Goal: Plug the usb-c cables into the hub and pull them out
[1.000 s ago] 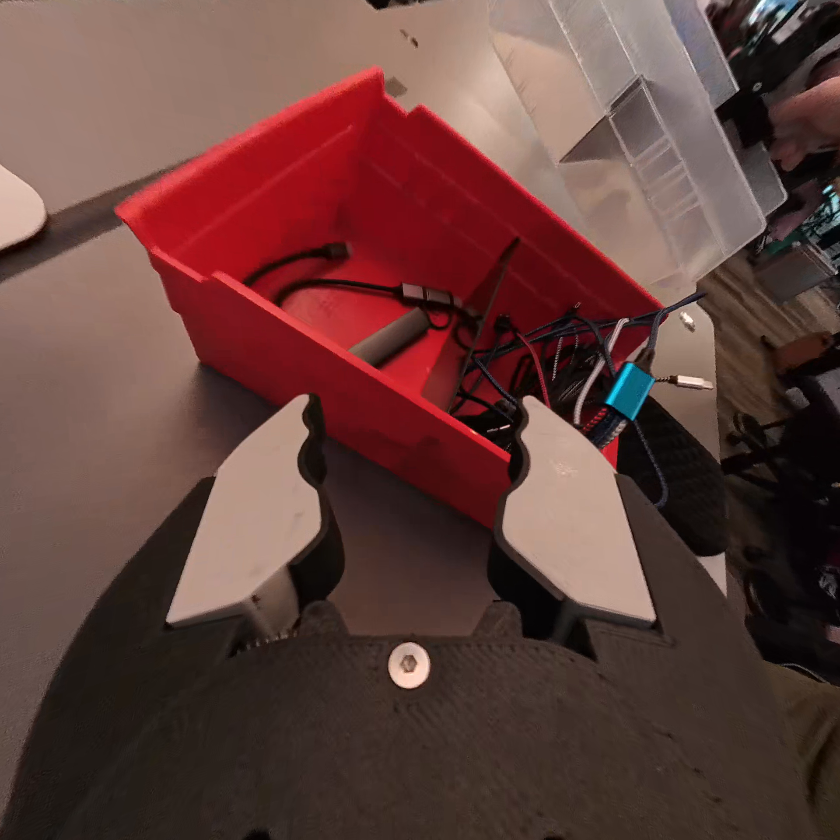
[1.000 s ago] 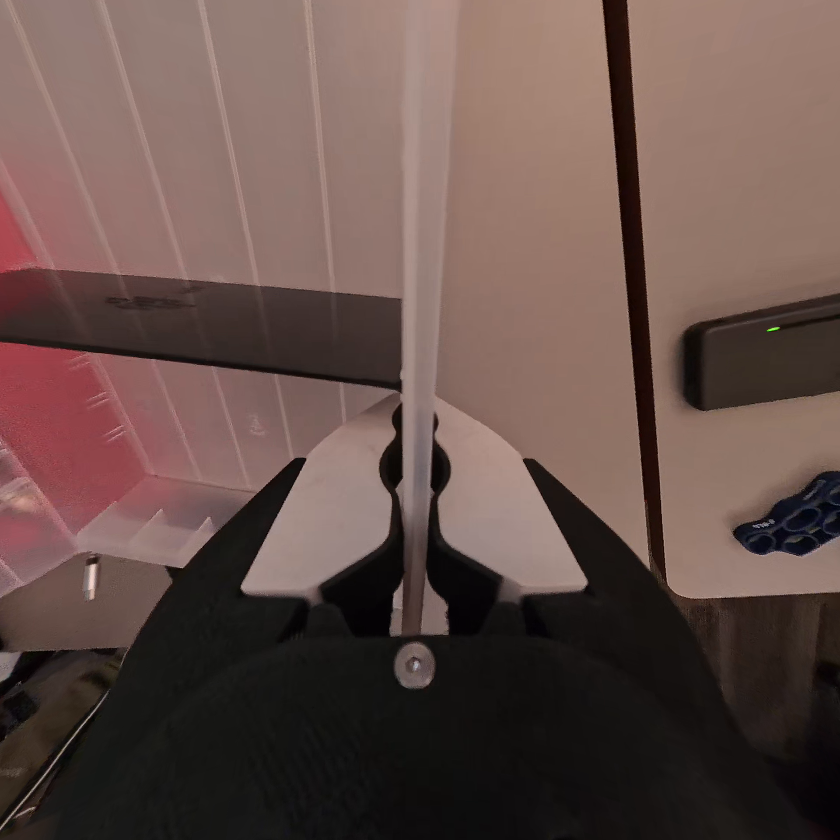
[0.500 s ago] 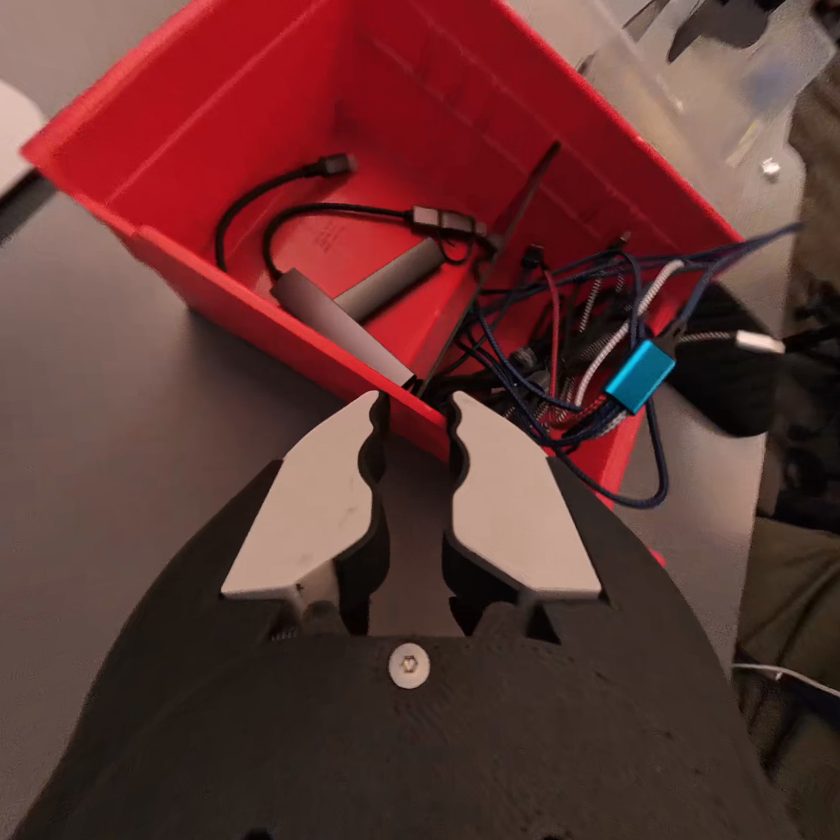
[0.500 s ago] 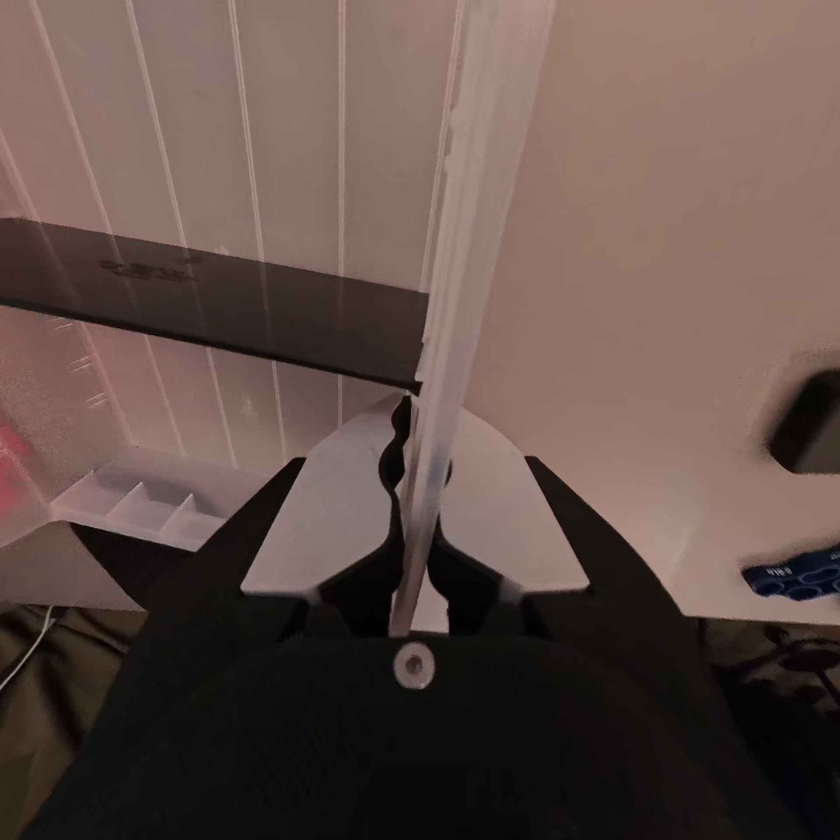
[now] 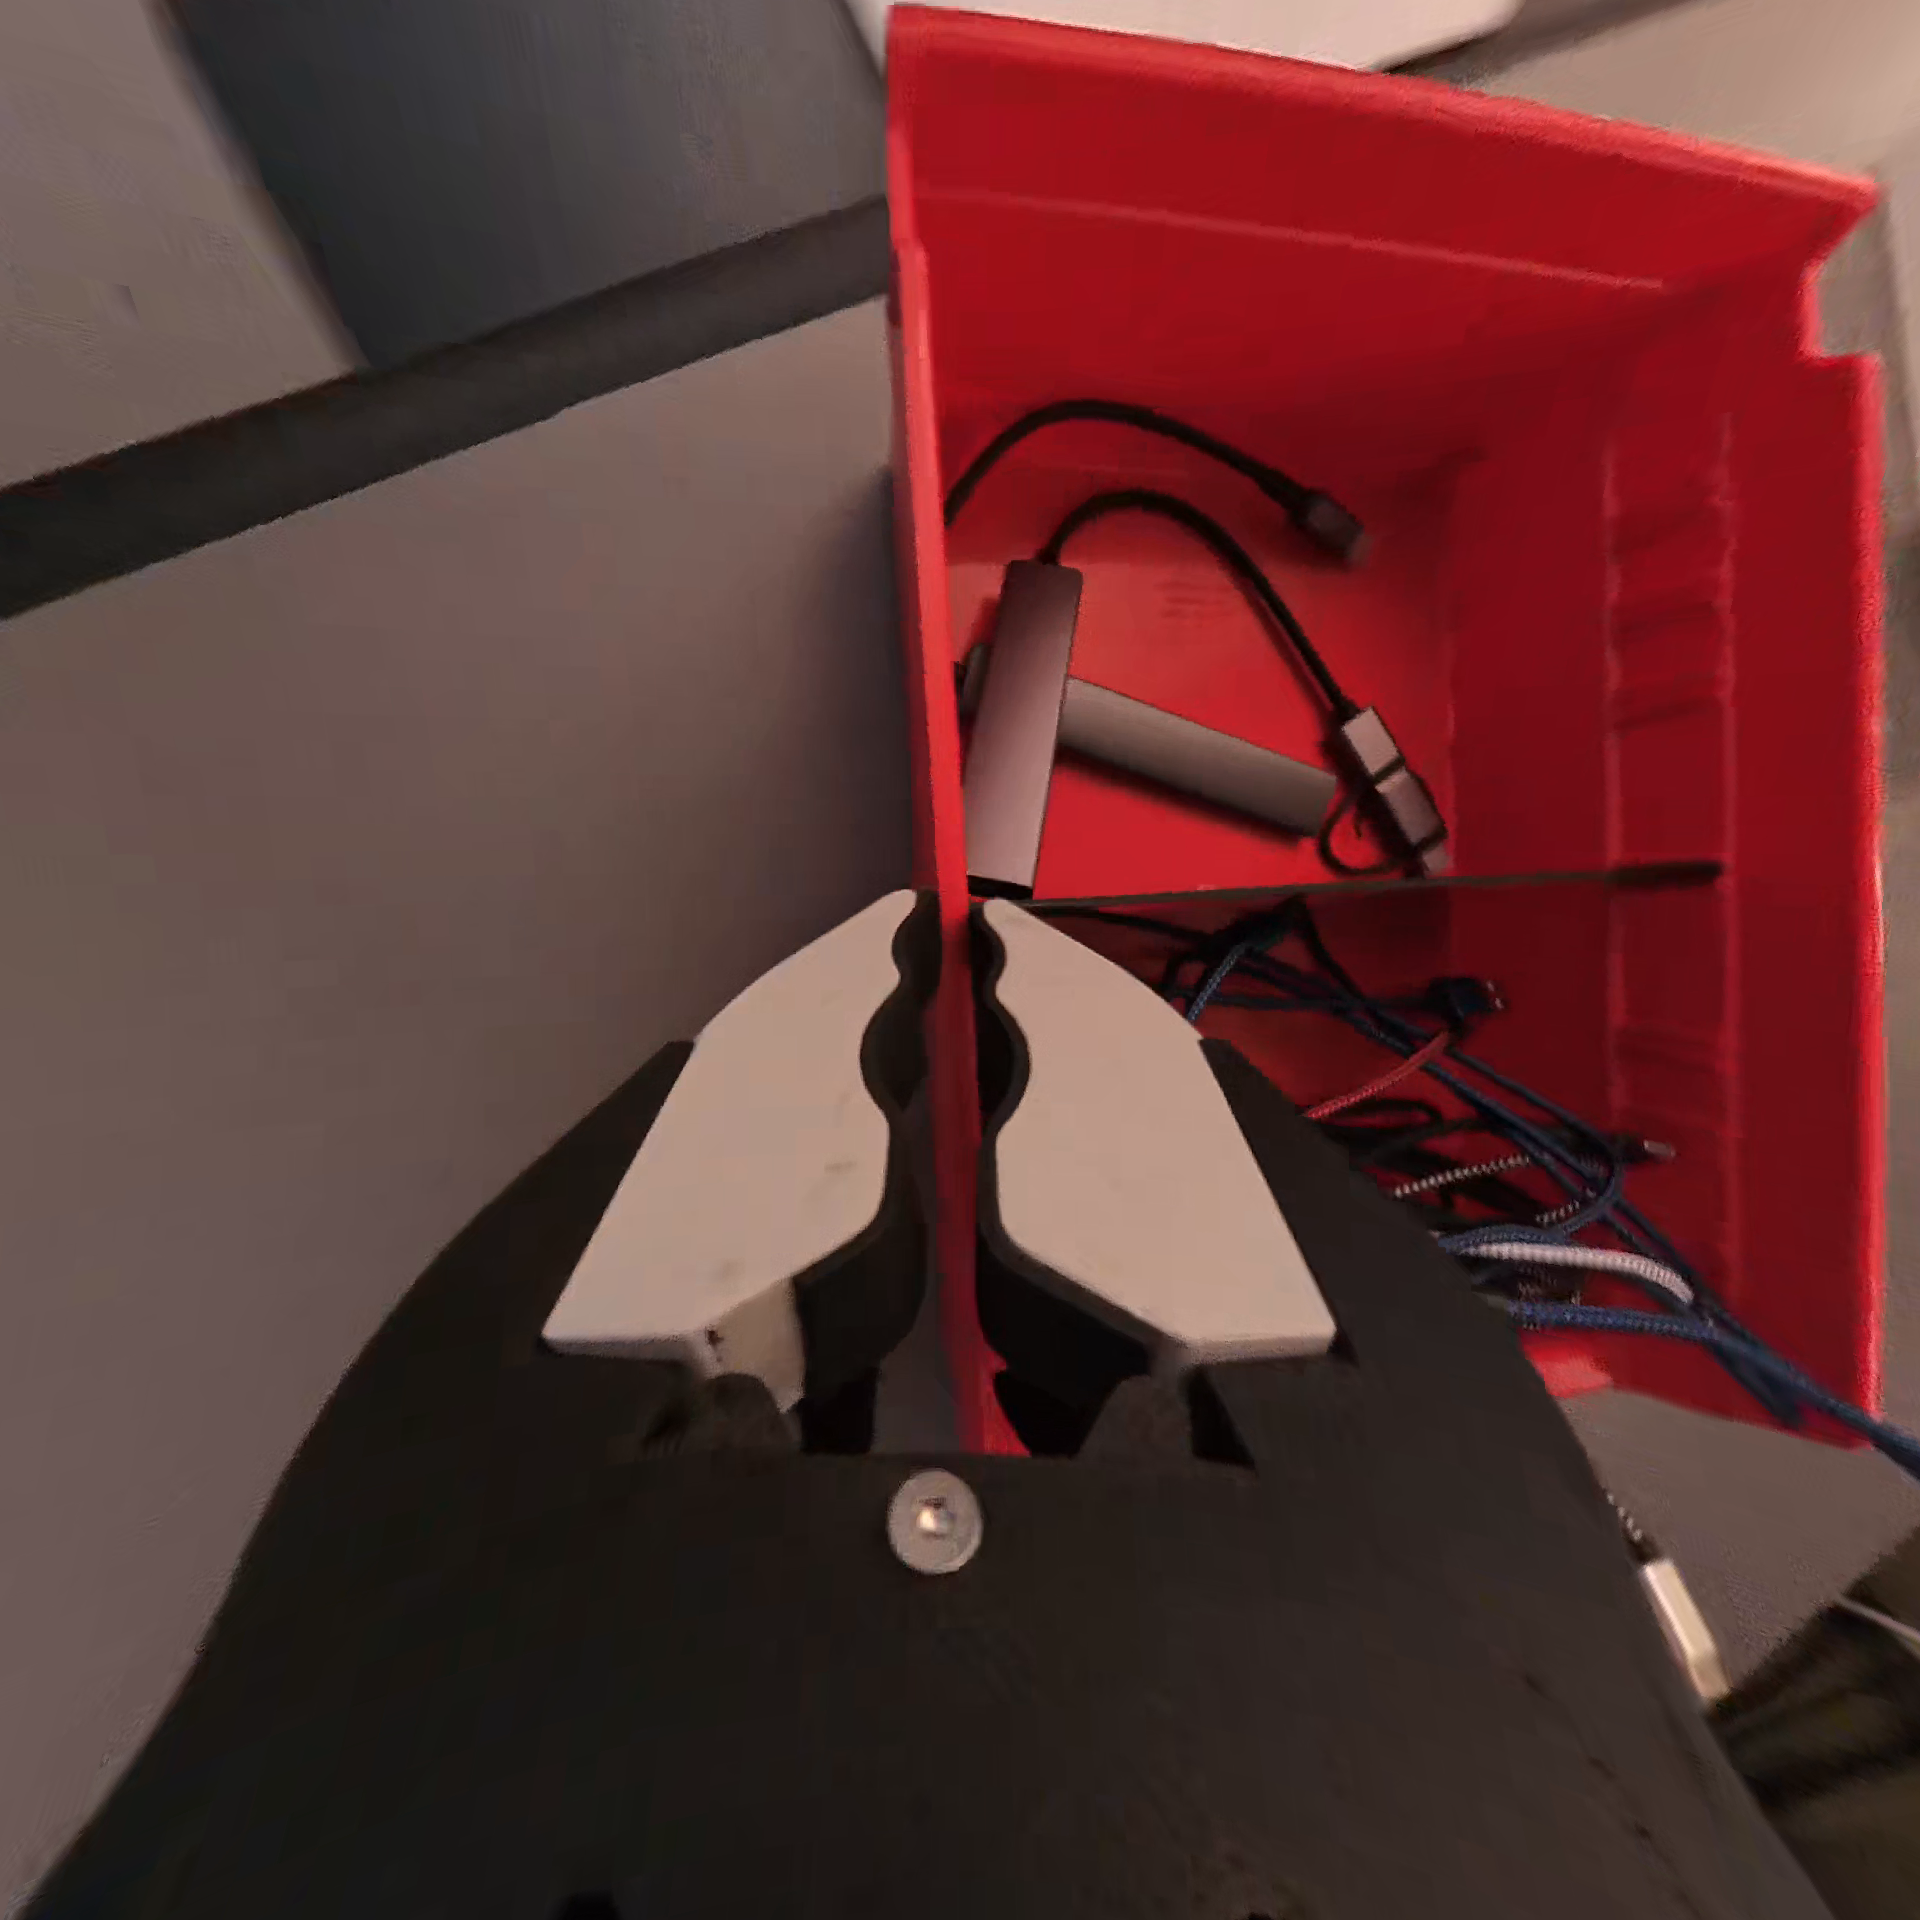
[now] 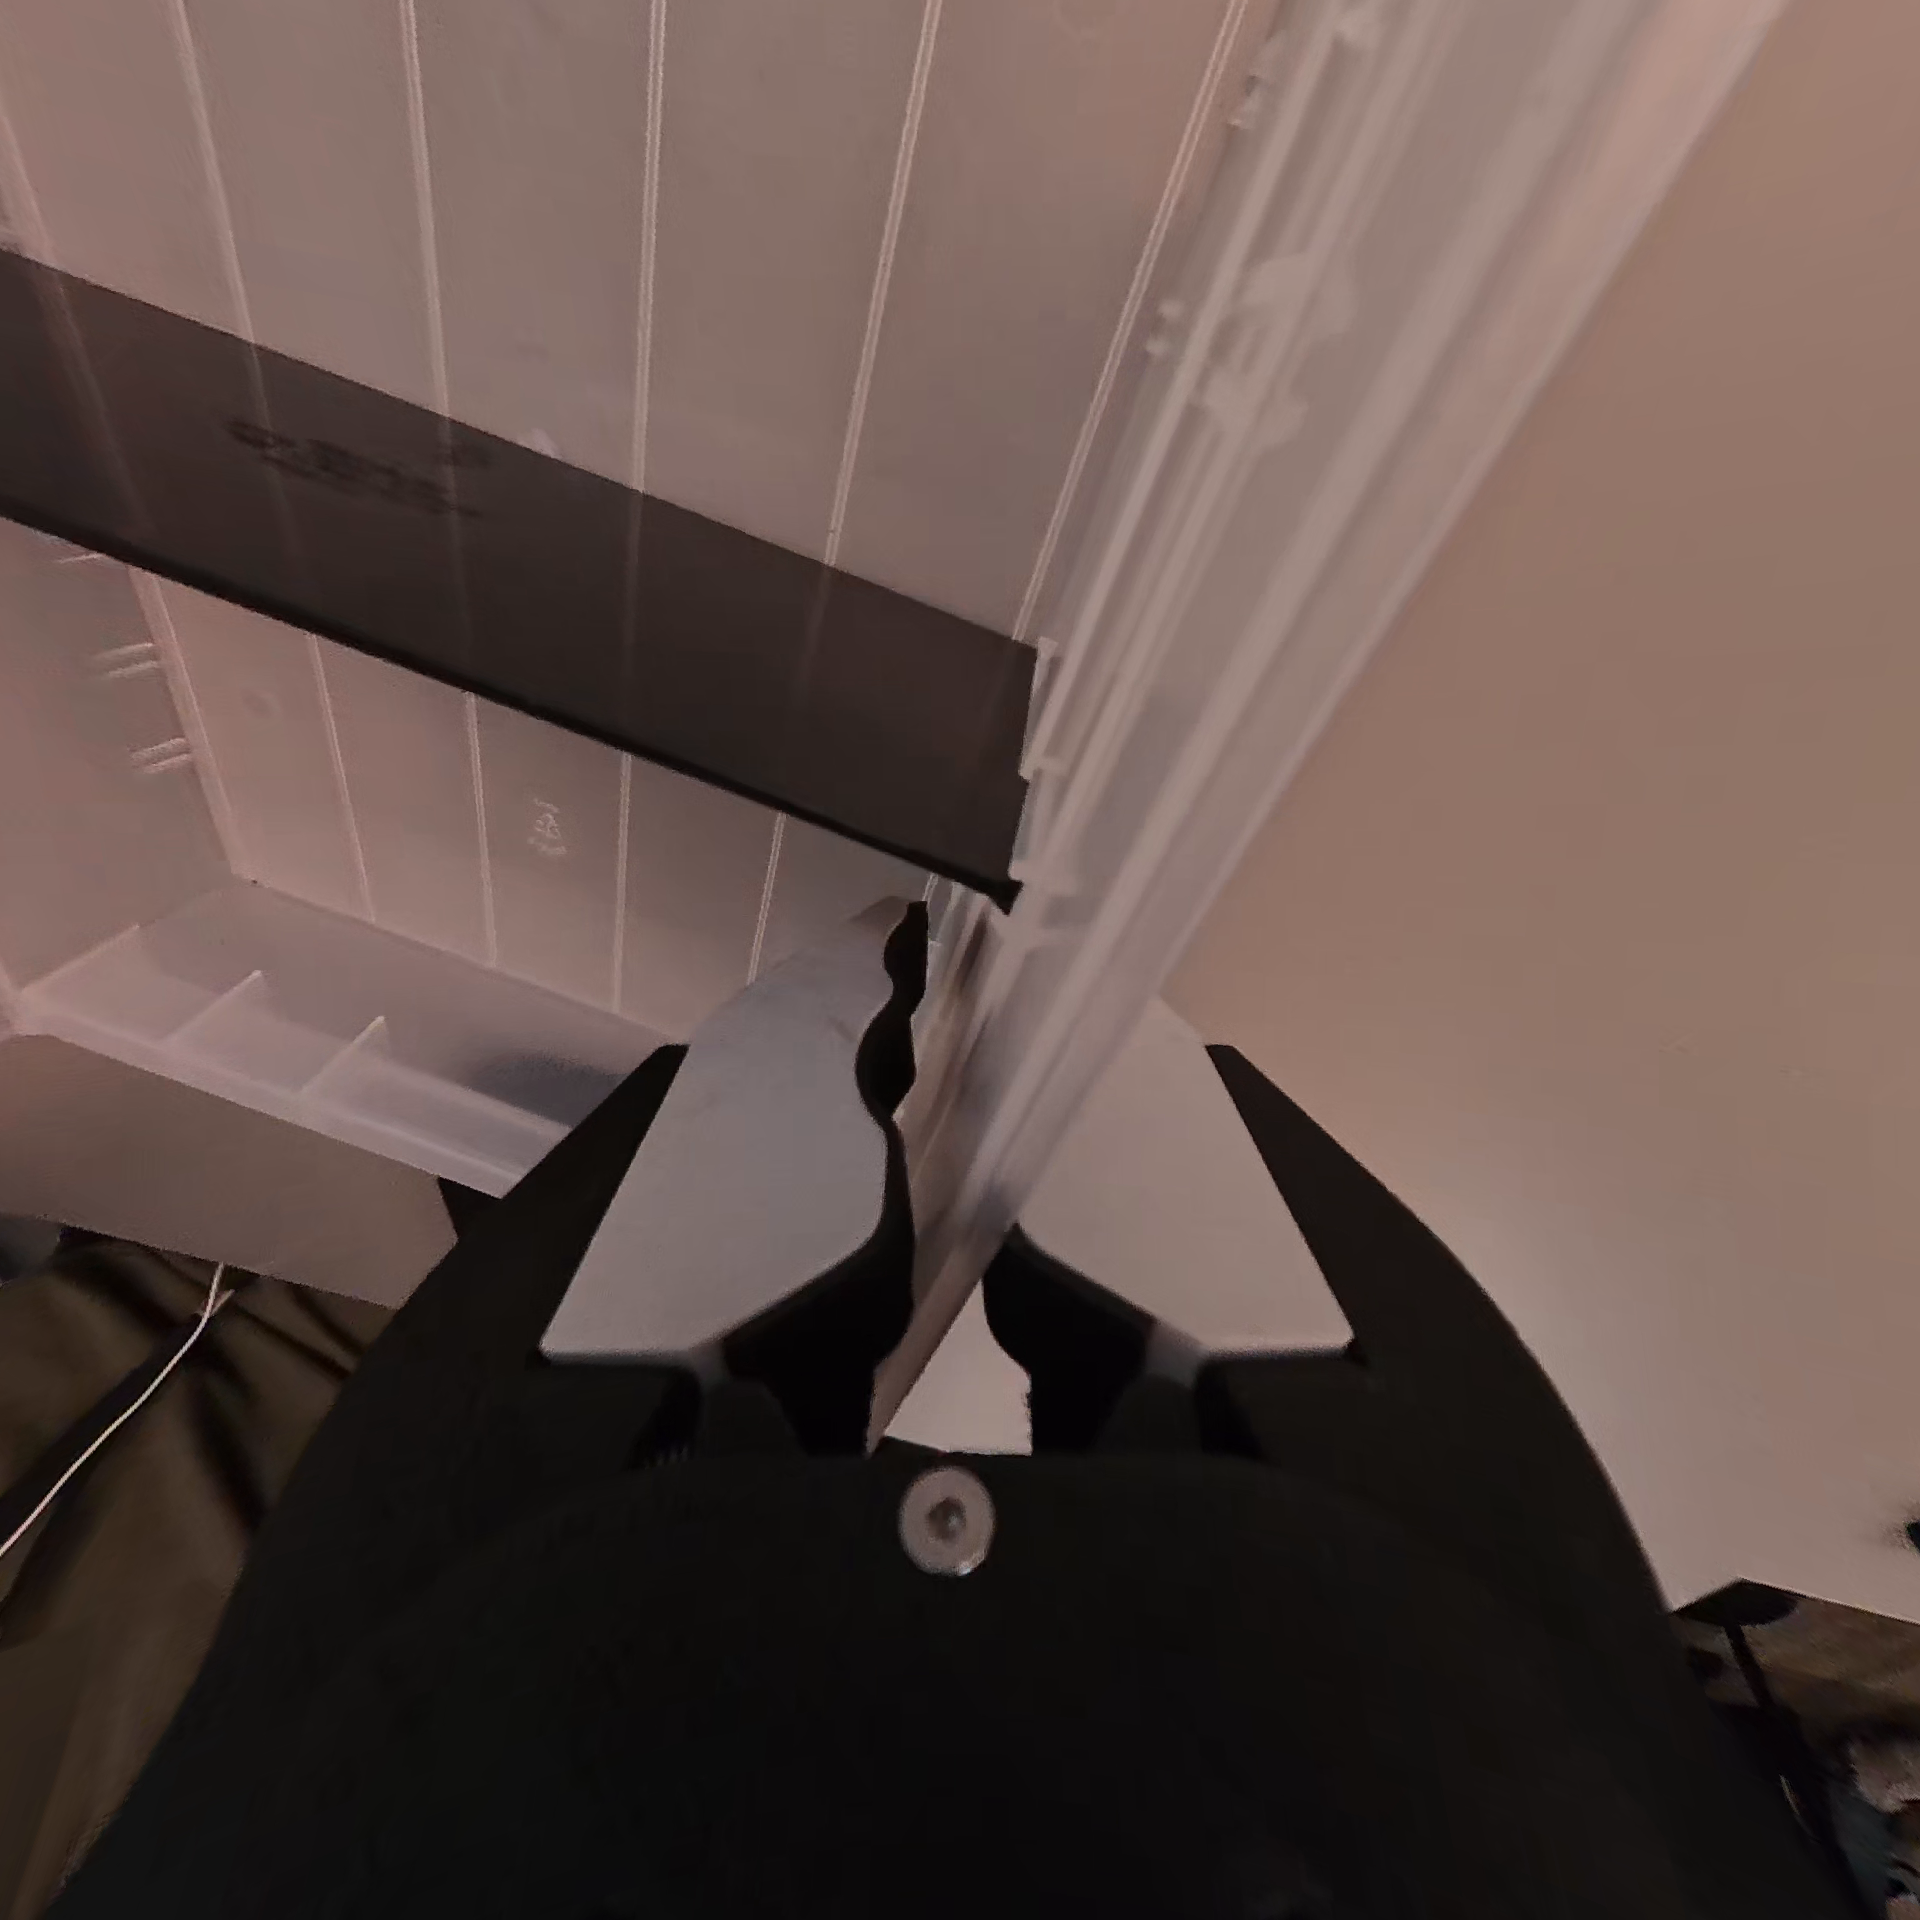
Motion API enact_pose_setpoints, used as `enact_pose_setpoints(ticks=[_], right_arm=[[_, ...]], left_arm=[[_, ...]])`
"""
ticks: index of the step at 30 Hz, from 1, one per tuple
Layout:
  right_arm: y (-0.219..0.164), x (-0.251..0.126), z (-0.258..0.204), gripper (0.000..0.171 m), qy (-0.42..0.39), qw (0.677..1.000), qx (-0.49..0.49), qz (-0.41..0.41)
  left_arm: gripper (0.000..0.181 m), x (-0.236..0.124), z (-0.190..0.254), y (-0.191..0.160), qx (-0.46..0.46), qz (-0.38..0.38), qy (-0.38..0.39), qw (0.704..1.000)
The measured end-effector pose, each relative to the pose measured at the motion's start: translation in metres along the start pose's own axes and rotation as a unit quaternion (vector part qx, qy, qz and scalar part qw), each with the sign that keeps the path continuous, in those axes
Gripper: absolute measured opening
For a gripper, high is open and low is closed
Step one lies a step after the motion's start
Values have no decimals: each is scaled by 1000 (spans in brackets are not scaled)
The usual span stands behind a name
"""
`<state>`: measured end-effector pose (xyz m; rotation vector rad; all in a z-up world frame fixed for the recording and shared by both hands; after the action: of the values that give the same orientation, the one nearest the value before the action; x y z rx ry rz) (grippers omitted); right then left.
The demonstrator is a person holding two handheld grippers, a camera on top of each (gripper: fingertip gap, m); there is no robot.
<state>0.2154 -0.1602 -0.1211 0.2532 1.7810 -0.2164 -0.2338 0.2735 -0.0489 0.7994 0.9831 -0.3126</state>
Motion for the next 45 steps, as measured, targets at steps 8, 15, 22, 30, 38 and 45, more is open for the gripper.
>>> enact_pose_setpoints(ticks=[8,15,22,30,38,45], right_arm=[[0,-3,15,4,-15,1000,26,-3],[1,-9,40,6,-23,999,48,-1],[-1,-7,32,4,-30,998,47,1],[-1,-7,32,4,-31,998,45,8],[7,-24,35,20,-81,995,0,56],[44,-129,0,33,-198,936,-82,278]], left_arm=[[4,-55,-93,-35,-154,68,16,986],[4,-66,-108,-43,-163,85,20,983],[4,-64,-114,-36,-155,97,40,982],[4,-64,-115,-35,-164,103,29,981],[12,-98,-114,-19,-174,208,-2,963],[34,-167,-28,-17,-6,296,-153,943]])
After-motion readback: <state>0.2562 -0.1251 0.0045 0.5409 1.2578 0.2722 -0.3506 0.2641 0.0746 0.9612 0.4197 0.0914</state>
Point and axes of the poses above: each gripper's, where its closed fingertips meet, x out along the fingers, y out of its top, z = x × y across the jaws, the point moved 2 cm from there along -x, back along the fingers, and after that the axes turned 12 degrees about -x, right-handed, at the moved point
